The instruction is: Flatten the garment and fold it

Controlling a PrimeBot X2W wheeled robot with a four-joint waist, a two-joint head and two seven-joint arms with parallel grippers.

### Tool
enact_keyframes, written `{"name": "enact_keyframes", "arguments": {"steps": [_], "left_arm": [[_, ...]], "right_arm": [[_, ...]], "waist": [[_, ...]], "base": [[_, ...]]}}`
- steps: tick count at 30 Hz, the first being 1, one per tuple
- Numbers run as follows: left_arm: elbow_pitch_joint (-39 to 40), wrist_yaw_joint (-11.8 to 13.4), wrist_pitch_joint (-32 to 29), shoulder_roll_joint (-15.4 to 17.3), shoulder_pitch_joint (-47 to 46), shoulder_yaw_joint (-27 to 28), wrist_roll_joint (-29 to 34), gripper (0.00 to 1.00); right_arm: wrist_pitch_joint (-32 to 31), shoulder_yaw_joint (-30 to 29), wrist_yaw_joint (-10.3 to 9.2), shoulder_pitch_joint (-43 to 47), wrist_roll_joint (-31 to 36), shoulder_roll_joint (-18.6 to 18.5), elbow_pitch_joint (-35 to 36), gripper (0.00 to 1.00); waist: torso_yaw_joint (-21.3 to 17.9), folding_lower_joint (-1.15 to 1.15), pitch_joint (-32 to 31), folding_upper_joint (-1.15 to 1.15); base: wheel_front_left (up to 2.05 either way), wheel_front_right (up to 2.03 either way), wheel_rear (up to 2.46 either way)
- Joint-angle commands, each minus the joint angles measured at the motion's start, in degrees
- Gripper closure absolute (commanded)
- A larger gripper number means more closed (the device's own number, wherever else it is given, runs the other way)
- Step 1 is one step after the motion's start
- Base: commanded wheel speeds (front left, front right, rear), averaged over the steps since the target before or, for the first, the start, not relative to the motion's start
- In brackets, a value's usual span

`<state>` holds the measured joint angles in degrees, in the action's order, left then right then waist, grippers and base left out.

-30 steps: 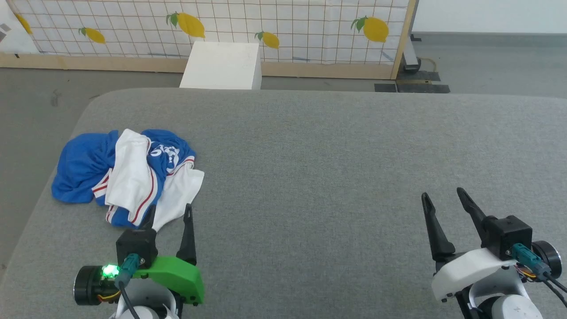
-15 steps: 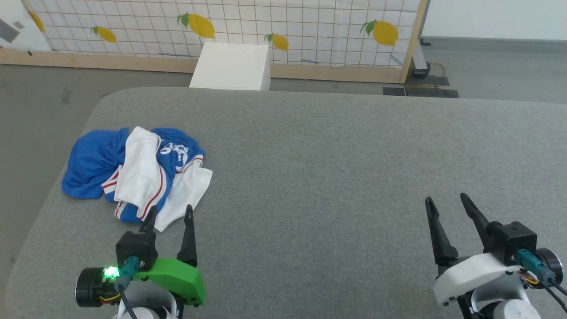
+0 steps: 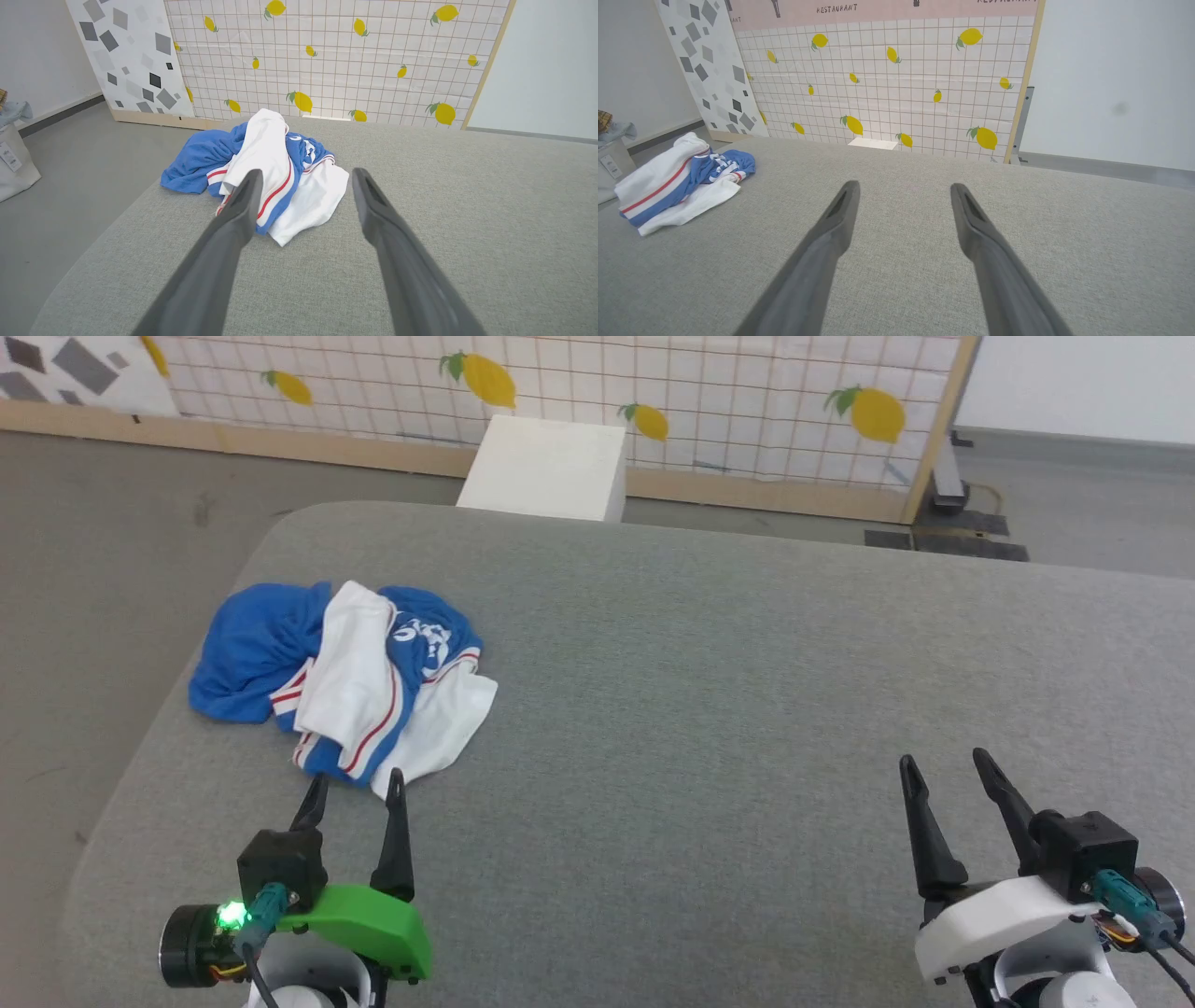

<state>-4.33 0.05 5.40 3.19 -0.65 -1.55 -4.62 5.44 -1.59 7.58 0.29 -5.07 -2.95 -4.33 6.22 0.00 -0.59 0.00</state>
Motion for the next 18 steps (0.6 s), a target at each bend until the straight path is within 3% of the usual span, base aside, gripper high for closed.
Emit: {"name": "enact_keyframes", "arguments": {"steps": [1,18], "left_arm": [[-0.32,0.01,0.62,-0.12,0.39,0.08,-0.17,0.0],[-1.5,-0.09,2.65,-0.16,1.09,0.03,-1.11,0.0]], "right_arm": [[0.63,-0.08,-0.03,0.95,-0.57,0.03,-0.35,0.0],[2.65,-0.05,-0.04,1.85,-2.48,0.04,-2.04,0.0]], "waist": [[1.26,0.0,-0.04,0.0],[8.62,0.0,-0.61,0.0]], "base": [[0.0,0.0,0.0],[0.0,0.0,0.0]]}}
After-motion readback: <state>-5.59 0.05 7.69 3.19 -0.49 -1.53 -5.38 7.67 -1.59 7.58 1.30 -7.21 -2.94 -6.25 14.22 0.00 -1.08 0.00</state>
